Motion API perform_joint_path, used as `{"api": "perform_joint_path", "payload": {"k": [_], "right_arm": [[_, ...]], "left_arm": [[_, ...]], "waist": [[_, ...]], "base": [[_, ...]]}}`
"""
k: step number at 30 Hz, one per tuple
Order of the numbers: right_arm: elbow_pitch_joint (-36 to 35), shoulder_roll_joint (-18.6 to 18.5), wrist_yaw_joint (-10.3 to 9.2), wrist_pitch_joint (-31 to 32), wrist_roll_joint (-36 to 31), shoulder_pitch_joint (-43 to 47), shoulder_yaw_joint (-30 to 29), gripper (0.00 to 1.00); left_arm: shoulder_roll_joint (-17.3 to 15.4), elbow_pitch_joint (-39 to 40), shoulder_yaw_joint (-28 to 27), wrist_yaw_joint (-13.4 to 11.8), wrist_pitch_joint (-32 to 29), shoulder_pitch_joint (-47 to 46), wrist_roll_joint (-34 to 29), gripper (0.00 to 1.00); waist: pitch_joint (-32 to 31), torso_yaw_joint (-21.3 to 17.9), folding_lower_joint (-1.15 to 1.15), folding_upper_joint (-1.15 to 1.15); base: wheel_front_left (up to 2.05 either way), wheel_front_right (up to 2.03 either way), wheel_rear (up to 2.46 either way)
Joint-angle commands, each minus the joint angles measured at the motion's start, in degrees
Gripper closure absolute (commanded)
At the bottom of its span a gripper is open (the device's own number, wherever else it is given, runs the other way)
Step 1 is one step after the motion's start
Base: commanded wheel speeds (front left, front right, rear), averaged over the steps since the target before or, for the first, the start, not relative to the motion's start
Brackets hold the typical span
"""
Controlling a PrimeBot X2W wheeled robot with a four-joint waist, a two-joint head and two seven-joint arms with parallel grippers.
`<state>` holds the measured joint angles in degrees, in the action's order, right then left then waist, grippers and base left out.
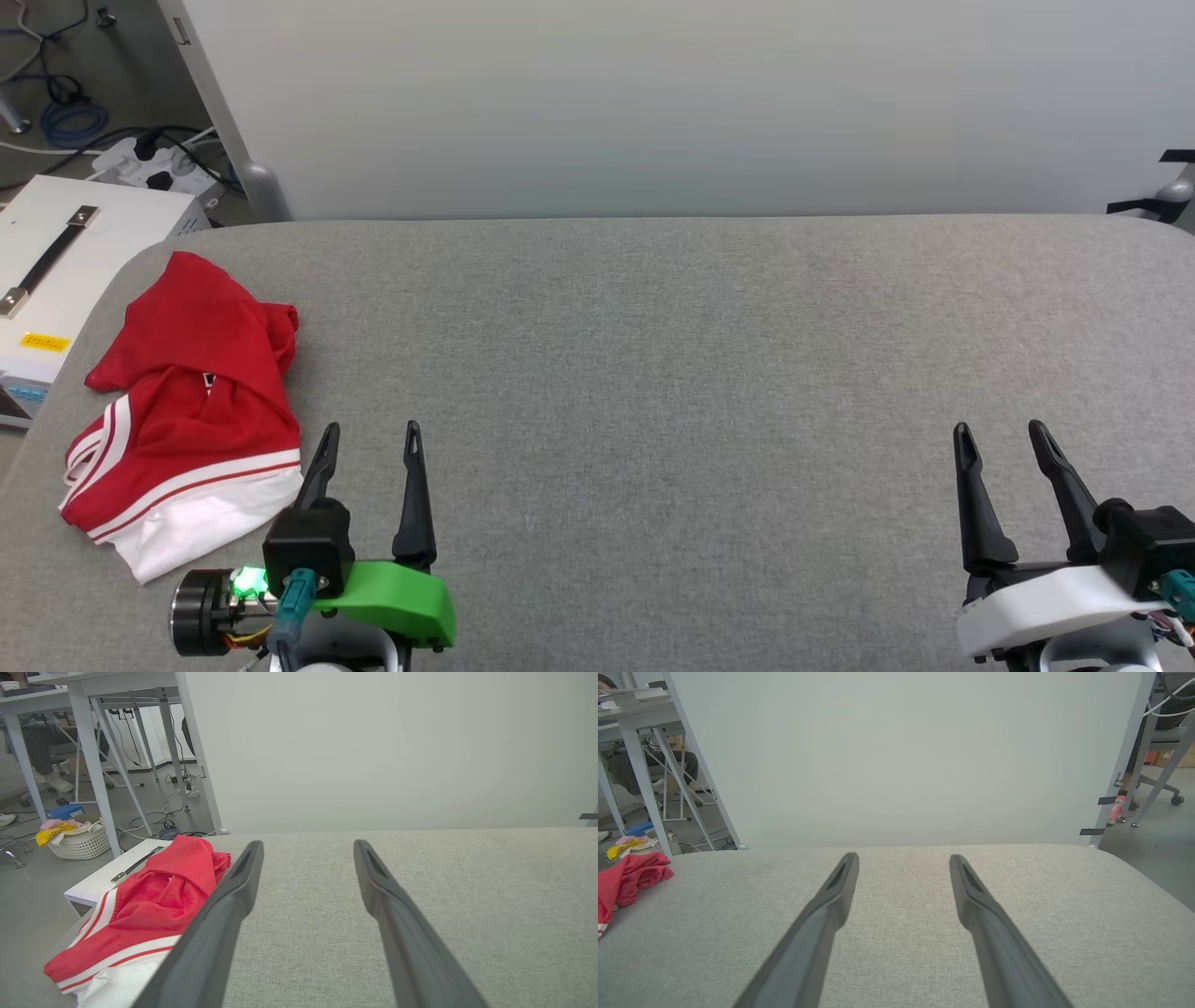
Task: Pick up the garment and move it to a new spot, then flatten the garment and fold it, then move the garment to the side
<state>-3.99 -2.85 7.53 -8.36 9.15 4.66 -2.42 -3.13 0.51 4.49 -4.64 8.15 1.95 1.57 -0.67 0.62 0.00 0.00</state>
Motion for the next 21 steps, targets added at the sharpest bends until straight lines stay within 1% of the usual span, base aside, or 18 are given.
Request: {"api": "perform_joint_path", "payload": {"k": [1,4,9,21], "right_arm": [[-0.43,-0.02,-0.03,-0.62,0.43,0.91,-0.09,0.00],[-0.66,-0.02,-0.03,-0.96,0.10,1.14,-0.17,0.00],[-1.04,-0.02,-0.03,-1.55,-0.80,1.33,-0.36,0.00],[-1.45,-0.02,-0.03,-2.95,-0.81,2.38,-0.23,0.00]], "left_arm": [[0.14,0.06,0.21,-0.53,0.75,0.64,0.20,0.00],[0.15,0.12,0.45,-0.75,1.09,0.76,0.07,0.00],[0.16,0.01,0.52,-1.88,1.69,0.93,-0.27,0.00],[0.18,-0.19,1.55,-1.50,3.11,1.54,-0.22,0.00]], "waist": [[-0.06,0.06,0.00,0.00],[-0.14,0.13,0.00,0.00],[-0.21,0.17,0.00,0.00],[-0.60,0.32,0.00,0.00]], "base": [[0.00,0.00,0.00],[0.00,0.00,0.00],[0.00,0.00,0.00],[0.00,0.00,0.00]]}}
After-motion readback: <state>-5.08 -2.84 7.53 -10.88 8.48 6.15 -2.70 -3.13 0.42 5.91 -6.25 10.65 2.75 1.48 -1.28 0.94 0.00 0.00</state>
